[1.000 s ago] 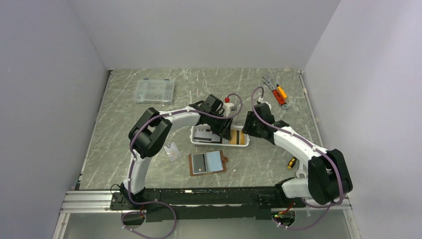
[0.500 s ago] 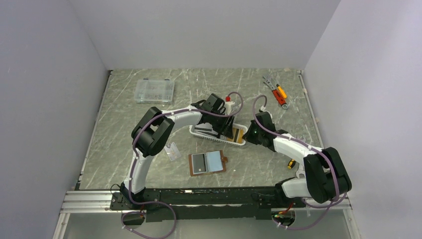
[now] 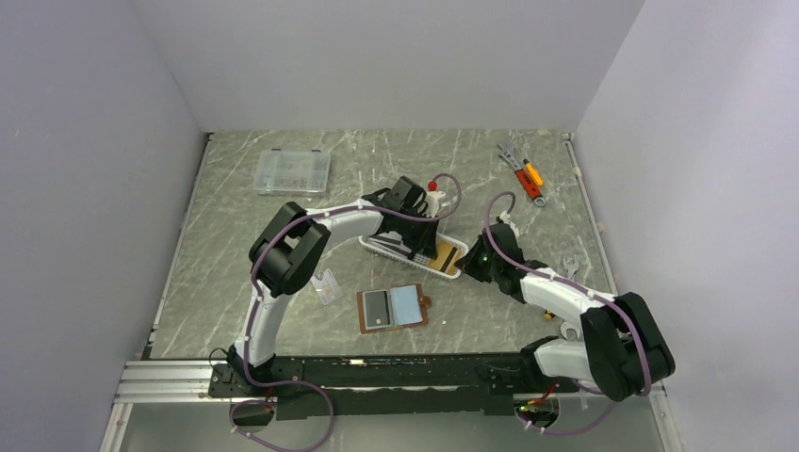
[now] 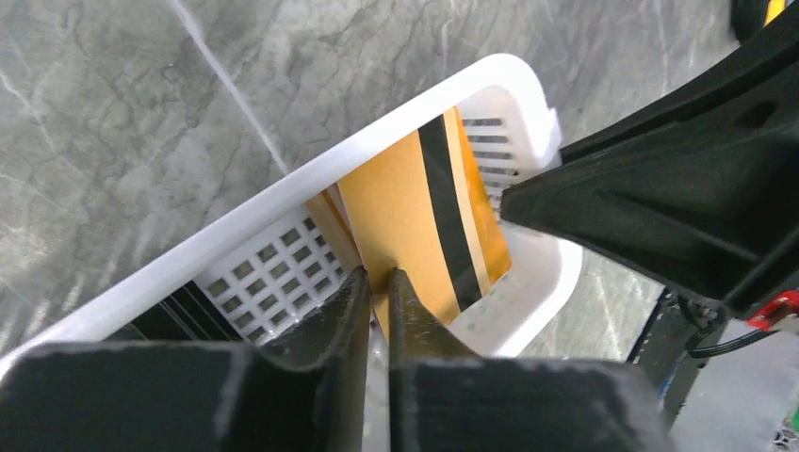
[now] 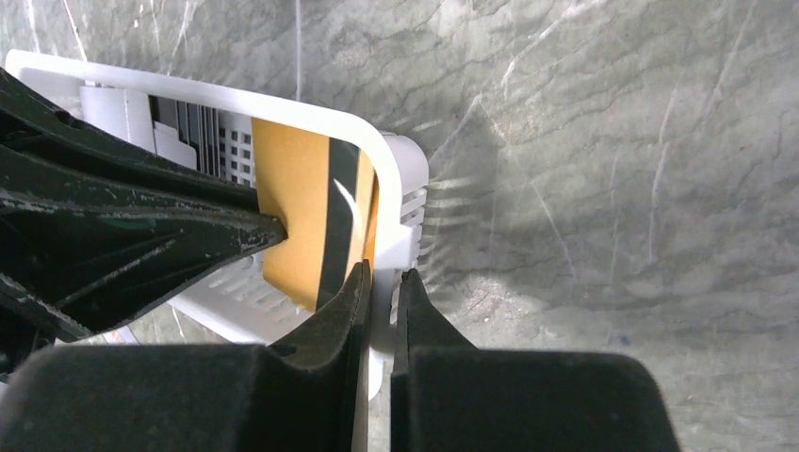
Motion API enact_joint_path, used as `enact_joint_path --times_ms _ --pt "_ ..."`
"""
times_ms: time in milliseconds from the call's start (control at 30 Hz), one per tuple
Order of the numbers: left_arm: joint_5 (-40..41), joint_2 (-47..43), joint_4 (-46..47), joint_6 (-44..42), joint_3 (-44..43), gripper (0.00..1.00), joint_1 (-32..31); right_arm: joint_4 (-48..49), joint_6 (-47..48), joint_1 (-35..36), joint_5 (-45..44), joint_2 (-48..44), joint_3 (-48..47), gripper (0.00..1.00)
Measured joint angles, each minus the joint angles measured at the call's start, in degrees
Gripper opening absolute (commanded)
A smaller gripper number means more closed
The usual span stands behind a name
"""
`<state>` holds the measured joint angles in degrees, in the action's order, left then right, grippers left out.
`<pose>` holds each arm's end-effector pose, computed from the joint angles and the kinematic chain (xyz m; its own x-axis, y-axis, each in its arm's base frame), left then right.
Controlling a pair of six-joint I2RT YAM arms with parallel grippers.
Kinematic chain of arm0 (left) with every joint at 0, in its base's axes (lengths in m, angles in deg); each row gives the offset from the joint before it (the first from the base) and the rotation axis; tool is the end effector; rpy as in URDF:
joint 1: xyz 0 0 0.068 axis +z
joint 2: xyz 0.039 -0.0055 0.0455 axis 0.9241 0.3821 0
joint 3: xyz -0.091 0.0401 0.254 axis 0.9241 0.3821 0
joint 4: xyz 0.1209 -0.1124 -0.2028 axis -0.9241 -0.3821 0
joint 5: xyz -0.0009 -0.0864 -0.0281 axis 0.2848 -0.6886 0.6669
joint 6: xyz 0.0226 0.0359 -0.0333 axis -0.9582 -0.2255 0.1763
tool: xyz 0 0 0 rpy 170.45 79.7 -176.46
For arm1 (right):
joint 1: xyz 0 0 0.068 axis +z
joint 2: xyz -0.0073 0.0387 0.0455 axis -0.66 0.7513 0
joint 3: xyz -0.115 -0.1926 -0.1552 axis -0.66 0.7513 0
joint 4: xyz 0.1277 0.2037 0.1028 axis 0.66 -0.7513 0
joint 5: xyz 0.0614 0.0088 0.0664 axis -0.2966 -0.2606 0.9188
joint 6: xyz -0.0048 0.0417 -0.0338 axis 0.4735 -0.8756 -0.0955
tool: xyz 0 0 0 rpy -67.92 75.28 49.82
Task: Put the credit cards into the card holder
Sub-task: Pick up the credit card from the storage box.
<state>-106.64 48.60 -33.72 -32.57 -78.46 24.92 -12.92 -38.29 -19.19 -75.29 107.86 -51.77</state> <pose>0.3253 -0.3236 0.1517 -0.7488 0.4239 -0.5094 0.6609 0.5345 -0.5267 0.2112 0.0862 0.1520 -0.7328 0.4947 -0.4671 0.2264 0.8247 0.5183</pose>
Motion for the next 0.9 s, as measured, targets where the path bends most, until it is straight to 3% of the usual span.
enact_joint_path --times_ms 400,767,900 --pt "-2.6 -0.5 1.6 -1.4 0.5 0.00 0.2 -0.6 -3.3 1.4 -1.9 -2.2 1.4 0.00" --pt "-14.0 -3.4 4.7 0.3 5.7 0.00 7.2 -2.2 -3.1 0.6 -1.1 -3.5 1.7 0.00" --pt "-19.0 -3.5 8.5 3.1 7.8 0.00 7.9 -3.2 -2.1 -0.2 0.2 -4.3 1.7 0.09"
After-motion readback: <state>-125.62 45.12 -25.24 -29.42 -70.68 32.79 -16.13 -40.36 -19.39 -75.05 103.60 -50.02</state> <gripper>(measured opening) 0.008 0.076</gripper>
